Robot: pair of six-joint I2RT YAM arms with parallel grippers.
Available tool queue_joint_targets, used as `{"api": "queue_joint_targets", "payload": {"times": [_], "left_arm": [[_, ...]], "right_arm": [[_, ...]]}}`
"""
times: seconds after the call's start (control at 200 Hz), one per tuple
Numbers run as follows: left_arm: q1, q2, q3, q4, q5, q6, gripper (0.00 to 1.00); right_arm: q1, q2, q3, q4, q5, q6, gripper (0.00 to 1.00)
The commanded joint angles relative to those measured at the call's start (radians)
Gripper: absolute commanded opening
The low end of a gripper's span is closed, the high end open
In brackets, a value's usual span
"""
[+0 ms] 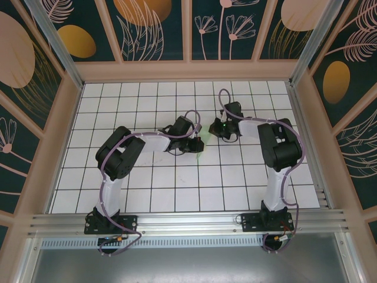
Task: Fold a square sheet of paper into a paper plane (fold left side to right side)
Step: Fold the wing for the fifth time at the center of the table.
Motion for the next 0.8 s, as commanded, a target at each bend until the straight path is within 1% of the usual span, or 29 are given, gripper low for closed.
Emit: {"api": "queue_joint_targets", "payload": {"times": [0.0,0.185,0.27,0.325,0.39,0.445,0.51,0.651,0.726,0.796], "left_arm": [[-0.007,0.043,-0.027,-0.135,-0.017,0.017,0.09],[-0.008,0.043,-0.03,-0.131,-0.013,0.017,0.09],[-0.007,0.037,-0.031,-0.128,-0.013,0.016,0.09],[-0.008,0.034,-0.031,-0.124,-0.011,0.014,0.1],[-0.008,0.032,-0.03,-0.12,-0.01,0.012,0.1],[-0.008,0.033,-0.029,-0.118,-0.007,0.011,0.1],[-0.007,0.032,-0.029,-0.115,-0.007,0.01,0.1],[-0.008,0.03,-0.025,-0.115,-0.006,0.012,0.1],[-0.007,0.028,-0.022,-0.115,-0.007,0.011,0.11],[-0.007,0.027,-0.022,-0.115,-0.008,0.011,0.11]], "right_arm": [[-0.07,0.064,0.061,0.004,0.129,-0.04,0.04],[-0.098,0.104,0.121,-0.022,0.137,-0.057,0.04],[-0.11,0.094,0.133,-0.023,0.133,-0.061,0.04],[-0.116,0.058,0.129,-0.023,0.125,-0.062,0.04],[-0.117,-0.008,0.111,-0.025,0.144,-0.074,0.06],[-0.119,-0.066,0.096,-0.036,0.167,-0.089,0.11],[-0.121,-0.115,0.087,-0.066,0.17,-0.108,0.12],[-0.086,-0.212,0.005,-0.055,0.092,-0.09,0.12],[-0.052,-0.234,-0.054,-0.01,0.033,-0.037,0.12],[-0.023,-0.226,-0.095,0.045,-0.018,0.022,0.11]]}}
